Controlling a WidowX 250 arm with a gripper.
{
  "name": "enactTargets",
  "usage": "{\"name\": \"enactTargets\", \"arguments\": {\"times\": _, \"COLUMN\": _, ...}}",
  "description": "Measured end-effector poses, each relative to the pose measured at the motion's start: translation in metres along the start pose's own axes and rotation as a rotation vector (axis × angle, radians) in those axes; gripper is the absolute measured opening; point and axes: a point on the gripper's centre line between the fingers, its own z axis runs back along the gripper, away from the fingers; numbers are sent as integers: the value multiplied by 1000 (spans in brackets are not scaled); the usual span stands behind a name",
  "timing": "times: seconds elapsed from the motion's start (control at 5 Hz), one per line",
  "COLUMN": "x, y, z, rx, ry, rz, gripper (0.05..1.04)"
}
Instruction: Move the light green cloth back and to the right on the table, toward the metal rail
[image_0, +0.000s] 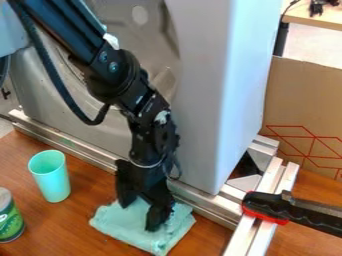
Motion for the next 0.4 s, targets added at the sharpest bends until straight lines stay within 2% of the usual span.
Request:
{"name": "enactTargets", "arguments": {"times": 0.2, "x": -12, "y": -1, "z": 15, "rx": 20, "ry": 40, "rz": 24, "gripper": 1000}}
{"name": "enactTargets", "arguments": {"times": 0.4, "x": -25, "y": 0, "z": 46, "rx": 26, "ry": 26, "rz": 37, "gripper": 1000}}
